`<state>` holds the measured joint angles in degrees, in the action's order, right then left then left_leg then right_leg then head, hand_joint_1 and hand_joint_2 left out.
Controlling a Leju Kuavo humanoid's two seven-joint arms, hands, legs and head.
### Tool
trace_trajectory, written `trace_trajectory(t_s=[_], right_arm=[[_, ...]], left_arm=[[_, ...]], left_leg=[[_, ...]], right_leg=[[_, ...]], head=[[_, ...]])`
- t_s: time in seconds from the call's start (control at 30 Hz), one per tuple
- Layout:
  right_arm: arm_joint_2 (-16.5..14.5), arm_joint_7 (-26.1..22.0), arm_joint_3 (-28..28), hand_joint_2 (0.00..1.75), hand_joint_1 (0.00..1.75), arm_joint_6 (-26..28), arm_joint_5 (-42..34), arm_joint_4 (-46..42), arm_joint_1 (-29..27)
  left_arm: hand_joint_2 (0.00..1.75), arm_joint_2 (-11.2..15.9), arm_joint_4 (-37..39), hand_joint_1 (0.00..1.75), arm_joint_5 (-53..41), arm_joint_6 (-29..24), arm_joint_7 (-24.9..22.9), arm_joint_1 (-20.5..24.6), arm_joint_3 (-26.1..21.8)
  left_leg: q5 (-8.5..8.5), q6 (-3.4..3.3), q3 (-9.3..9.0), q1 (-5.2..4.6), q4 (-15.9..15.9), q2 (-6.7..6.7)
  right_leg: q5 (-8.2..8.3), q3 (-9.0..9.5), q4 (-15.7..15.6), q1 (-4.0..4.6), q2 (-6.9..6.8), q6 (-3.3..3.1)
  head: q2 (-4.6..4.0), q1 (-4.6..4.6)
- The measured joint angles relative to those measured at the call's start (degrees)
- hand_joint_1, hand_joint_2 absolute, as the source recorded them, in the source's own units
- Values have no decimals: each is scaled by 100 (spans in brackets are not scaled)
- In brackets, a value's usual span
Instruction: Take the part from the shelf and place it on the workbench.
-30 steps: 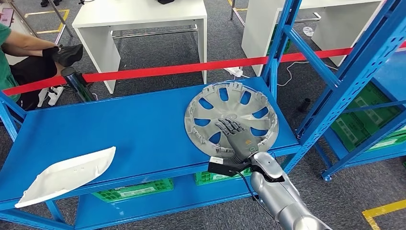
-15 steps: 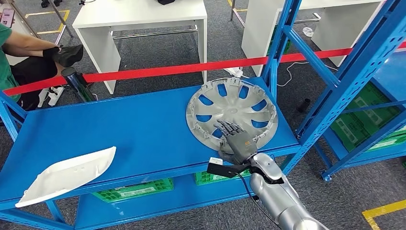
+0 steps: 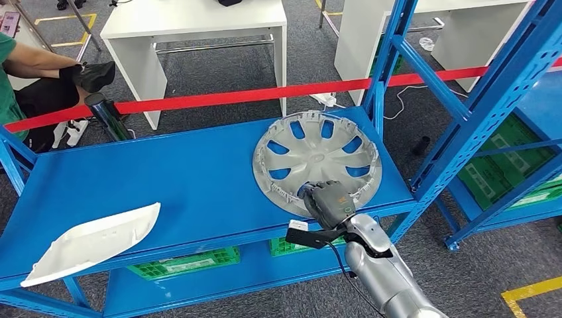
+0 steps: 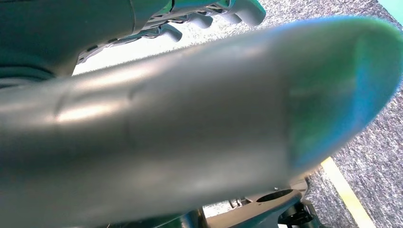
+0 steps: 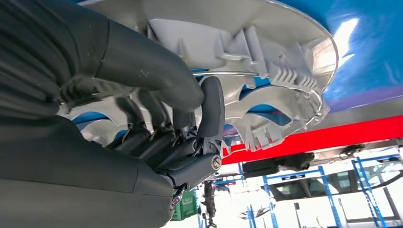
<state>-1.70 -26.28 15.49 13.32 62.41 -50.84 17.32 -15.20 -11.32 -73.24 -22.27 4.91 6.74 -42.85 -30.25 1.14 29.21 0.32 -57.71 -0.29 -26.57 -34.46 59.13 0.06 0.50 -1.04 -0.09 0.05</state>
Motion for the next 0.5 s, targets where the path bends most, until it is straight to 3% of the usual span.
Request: trace_trajectory(t_s=[0.5], right_arm=[[-48,36,34,175,175,-24,2,-232,-152]], left_arm=[[0,36,-2,0,-4,-7,83,-13,5]], left_leg=[[0,0,1,0,0,0]], right_leg=[[-1,-1,0,0,-1,0]], head=[[0,-1]])
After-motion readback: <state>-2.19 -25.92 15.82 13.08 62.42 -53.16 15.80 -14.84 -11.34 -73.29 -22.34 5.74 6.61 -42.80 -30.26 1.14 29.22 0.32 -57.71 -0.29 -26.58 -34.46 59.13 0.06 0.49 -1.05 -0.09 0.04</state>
